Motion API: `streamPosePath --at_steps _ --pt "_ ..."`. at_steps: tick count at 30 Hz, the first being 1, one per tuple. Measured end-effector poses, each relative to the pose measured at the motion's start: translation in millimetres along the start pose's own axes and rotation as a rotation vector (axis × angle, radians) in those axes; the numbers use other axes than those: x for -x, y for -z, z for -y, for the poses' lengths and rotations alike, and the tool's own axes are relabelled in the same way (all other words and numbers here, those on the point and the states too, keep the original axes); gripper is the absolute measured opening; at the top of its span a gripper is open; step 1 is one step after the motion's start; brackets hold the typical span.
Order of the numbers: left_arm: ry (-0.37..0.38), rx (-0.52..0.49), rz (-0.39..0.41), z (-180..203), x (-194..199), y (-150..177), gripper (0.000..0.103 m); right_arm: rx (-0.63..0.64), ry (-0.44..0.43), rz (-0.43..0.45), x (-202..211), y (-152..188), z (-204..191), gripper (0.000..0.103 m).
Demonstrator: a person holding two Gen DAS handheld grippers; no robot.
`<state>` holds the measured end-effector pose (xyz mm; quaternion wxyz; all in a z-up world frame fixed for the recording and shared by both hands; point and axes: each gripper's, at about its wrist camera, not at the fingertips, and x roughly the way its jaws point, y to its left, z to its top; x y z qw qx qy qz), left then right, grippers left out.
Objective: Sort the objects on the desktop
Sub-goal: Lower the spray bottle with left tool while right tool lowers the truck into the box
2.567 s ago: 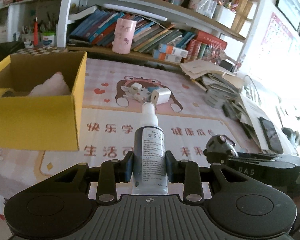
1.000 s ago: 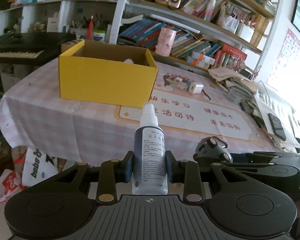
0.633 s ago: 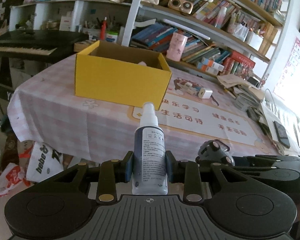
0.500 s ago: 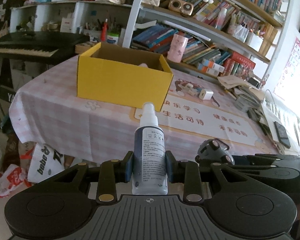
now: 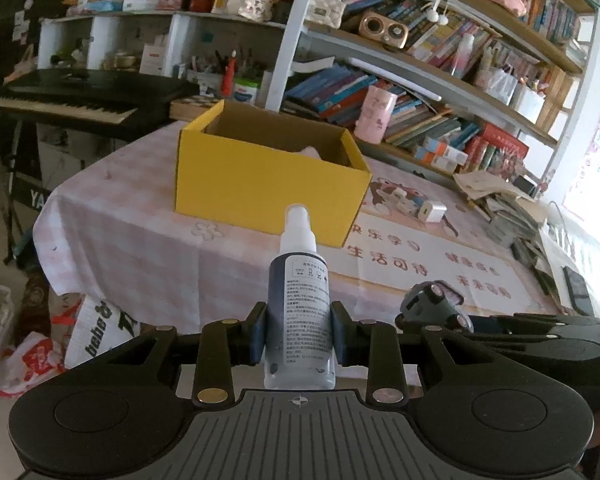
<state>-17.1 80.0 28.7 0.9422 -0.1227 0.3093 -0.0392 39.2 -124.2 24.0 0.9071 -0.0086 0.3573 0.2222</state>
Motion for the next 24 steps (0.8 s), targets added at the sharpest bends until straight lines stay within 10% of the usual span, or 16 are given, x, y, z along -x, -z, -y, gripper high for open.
streamPosePath --at_steps 24 --pt "-0.063 -0.018 0.125 -5 -83 -111 0.031 0.056 -0.095 0.12 -82 -137 36 0.041"
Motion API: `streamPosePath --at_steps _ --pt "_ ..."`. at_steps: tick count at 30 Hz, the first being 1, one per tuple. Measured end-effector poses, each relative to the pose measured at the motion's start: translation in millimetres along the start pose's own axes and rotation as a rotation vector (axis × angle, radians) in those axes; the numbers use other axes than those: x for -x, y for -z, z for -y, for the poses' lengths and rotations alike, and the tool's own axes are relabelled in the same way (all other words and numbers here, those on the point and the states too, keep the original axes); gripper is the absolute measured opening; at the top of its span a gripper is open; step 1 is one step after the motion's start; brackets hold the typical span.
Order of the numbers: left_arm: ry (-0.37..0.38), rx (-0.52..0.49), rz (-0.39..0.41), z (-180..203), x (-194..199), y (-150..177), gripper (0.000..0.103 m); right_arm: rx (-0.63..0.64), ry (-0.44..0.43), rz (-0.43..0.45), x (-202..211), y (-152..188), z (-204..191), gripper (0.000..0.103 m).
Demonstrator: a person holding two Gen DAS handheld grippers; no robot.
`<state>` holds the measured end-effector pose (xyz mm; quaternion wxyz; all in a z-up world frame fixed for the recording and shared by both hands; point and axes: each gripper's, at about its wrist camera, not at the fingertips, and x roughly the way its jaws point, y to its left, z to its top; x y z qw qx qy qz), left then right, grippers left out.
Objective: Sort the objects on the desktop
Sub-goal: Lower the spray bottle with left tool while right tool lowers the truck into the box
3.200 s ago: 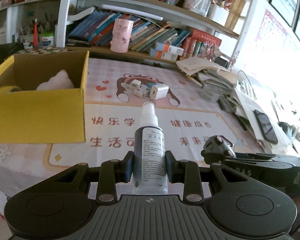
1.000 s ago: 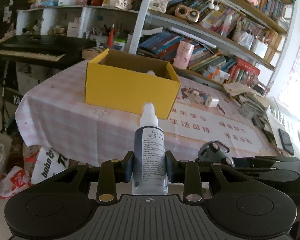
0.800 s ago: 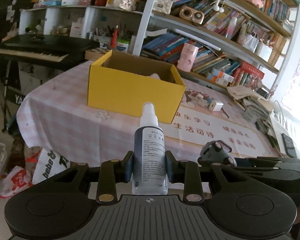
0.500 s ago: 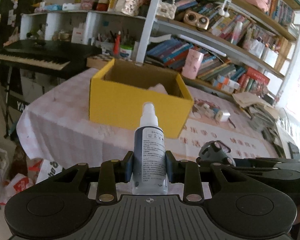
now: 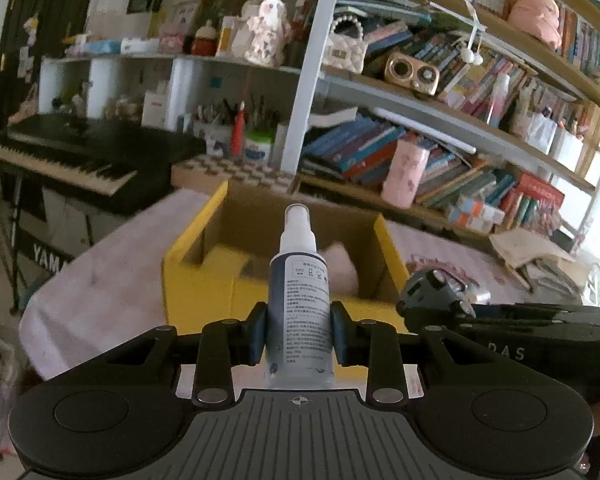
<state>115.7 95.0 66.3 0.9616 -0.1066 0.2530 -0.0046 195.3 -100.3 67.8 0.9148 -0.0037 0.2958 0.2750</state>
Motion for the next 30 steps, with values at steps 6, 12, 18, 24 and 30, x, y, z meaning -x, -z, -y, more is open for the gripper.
streamPosePath --at_steps 6,12,18,24,30 --pt "-0.022 -0.01 0.027 6 -35 -25 0.031 0.066 -0.031 0.001 -35 -32 12 0.041" --pt "-0.034 -0.017 -0.005 6 -75 -39 0.031 0.149 -0.057 -0.037 -72 -48 18 0.041" --pt "-0.052 -0.062 -0.098 5 -122 -42 0.031 0.246 -0.084 -0.131 -112 -51 20 0.041" --pt "-0.073 -0.095 -0.229 4 -153 -36 0.031 0.341 -0.136 -0.243 -140 -50 15 0.041" --pt "-0.065 -0.042 -0.298 -8 -164 -31 0.031 0.429 -0.141 -0.287 -150 -51 13 0.041"
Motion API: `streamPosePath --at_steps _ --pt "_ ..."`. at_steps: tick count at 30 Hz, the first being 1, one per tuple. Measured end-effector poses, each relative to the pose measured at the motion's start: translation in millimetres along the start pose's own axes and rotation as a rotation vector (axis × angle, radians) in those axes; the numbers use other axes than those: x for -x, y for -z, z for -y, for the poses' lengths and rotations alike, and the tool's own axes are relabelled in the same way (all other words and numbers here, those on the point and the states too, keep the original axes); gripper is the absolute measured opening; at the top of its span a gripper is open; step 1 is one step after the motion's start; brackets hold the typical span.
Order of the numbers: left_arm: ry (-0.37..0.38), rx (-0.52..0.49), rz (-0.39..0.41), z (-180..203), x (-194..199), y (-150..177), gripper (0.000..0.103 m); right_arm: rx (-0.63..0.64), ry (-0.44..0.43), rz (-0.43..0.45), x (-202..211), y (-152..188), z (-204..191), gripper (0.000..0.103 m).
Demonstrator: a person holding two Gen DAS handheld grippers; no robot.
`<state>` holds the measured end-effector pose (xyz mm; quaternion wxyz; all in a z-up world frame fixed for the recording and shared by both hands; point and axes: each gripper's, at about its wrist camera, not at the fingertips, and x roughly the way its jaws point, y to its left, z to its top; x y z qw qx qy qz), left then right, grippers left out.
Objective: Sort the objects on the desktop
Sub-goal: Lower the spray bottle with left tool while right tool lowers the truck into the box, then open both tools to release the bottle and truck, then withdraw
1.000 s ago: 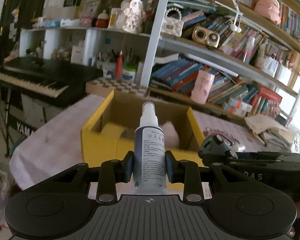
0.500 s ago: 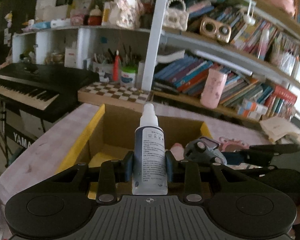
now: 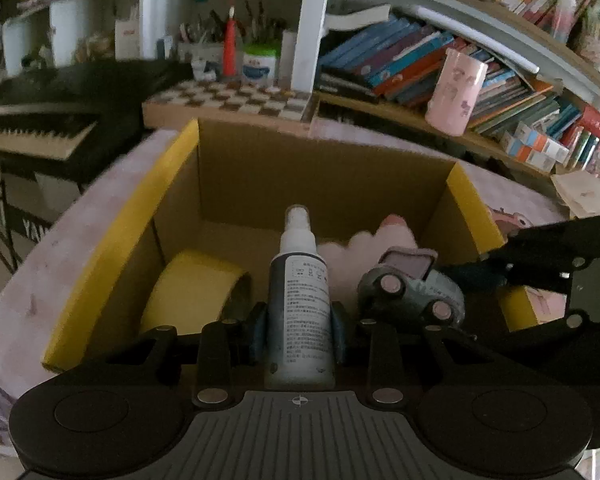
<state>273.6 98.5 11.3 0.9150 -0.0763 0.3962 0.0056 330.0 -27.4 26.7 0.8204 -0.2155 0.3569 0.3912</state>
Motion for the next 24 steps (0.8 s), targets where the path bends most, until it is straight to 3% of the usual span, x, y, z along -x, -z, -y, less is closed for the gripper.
streamPosePath --at_steps 10,14,20,23,24 --pt "-0.011 -0.016 0.006 4 0 1 0.033 0.039 0.001 0.003 0 3 0 0.042" --pt "-0.044 -0.004 0.04 5 8 1 0.064 0.038 0.006 0.008 0 3 0 0.043" --pt "-0.046 -0.034 0.12 11 27 1 0.076 0.005 0.033 0.038 9 5 -2 0.047" --pt "-0.051 -0.042 0.162 13 38 1 0.081 -0.03 0.058 0.072 19 7 -2 0.058" --pt "-0.052 -0.049 0.175 14 43 1 0.082 -0.048 0.052 0.078 22 8 -1 0.068"
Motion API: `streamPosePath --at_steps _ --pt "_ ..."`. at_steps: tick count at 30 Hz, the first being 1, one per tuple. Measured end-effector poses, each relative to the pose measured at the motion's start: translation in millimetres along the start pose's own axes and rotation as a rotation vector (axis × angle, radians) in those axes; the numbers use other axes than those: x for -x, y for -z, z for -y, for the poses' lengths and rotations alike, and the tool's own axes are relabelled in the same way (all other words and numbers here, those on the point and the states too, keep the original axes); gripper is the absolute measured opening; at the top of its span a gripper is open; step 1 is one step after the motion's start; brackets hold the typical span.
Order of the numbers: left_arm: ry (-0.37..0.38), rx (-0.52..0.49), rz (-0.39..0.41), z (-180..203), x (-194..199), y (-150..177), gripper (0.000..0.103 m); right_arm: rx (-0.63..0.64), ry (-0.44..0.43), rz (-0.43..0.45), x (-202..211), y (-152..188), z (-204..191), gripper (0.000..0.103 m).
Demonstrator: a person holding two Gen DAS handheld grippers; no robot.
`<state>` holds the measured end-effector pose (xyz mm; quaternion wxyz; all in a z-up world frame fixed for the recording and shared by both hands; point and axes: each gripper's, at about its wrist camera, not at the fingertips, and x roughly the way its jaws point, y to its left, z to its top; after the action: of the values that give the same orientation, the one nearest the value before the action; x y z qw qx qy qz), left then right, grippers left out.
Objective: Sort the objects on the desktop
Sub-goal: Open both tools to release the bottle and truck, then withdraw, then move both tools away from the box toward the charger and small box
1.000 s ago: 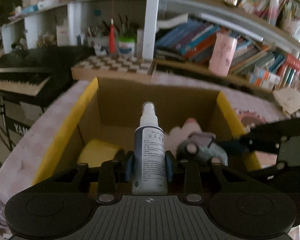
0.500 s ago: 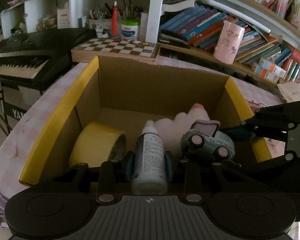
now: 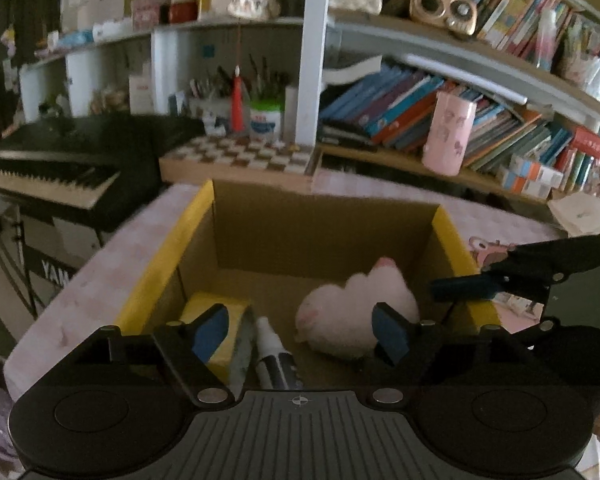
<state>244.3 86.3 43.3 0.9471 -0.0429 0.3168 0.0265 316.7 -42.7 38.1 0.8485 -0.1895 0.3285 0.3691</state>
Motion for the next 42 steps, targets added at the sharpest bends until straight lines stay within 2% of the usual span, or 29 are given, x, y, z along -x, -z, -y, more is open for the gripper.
streamPosePath --at_steps 2,8,18,30,42 --pt "-0.001 -0.009 0.028 1 9 0 0.083 -0.025 -0.008 0.02 9 3 0 0.069" --pt "-0.012 -0.011 0.115 2 40 3 0.088 -0.069 0.044 0.091 39 13 -8 0.069" --pt "-0.012 0.021 0.186 -3 79 17 0.092 -0.234 0.189 0.204 86 34 -12 0.071" --pt "0.001 0.061 0.151 -14 121 59 0.092 -0.393 0.331 0.218 136 91 -36 0.074" --pt "0.034 0.043 0.116 -12 160 102 0.093 -0.484 0.408 0.197 178 149 -81 0.077"
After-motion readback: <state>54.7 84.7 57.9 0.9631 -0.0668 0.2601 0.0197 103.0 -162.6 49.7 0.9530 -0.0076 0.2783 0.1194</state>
